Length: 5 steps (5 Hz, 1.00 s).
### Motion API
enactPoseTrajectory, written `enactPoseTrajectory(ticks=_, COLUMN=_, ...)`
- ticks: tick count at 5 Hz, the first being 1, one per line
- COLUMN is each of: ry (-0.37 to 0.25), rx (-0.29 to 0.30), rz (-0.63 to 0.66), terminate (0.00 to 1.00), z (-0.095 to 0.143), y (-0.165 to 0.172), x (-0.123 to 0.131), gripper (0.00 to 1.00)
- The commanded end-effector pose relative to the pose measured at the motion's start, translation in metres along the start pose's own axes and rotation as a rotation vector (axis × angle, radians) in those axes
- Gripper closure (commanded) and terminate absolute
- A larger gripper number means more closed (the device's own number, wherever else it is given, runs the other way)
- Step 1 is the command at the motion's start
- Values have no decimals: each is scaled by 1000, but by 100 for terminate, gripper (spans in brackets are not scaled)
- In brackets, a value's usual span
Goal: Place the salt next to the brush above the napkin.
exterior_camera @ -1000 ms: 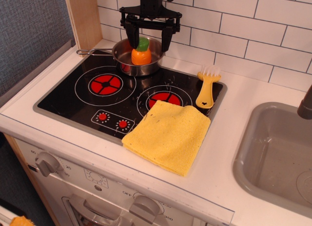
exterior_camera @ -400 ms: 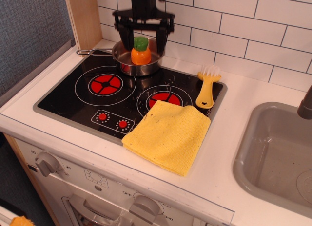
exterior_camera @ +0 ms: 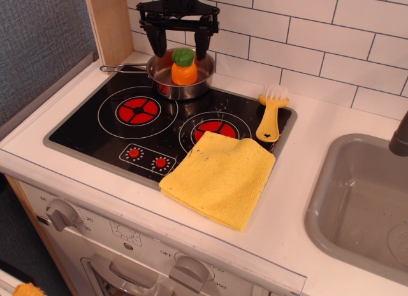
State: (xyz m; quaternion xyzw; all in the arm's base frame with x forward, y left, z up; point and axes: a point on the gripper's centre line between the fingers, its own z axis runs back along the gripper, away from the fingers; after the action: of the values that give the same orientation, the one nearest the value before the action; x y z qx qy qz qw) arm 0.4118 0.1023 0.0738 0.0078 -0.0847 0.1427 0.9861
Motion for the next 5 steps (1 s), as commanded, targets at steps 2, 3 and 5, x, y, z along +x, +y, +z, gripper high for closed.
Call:
enactPoseTrajectory(ticks=2, ry=-27, rx=44, rz=28, terminate=0, z=-7, y=18, x=16, gripper=0)
enactPoseTrajectory(ticks=3, ry=-28, rx=35, rz=30, terminate=0, z=-13, y=16, x=14, gripper=0)
enactPoseTrajectory(ticks=5, ry=-32, rx=24, rz=27, terminate=0, z=-16, y=10, x=9, gripper=100)
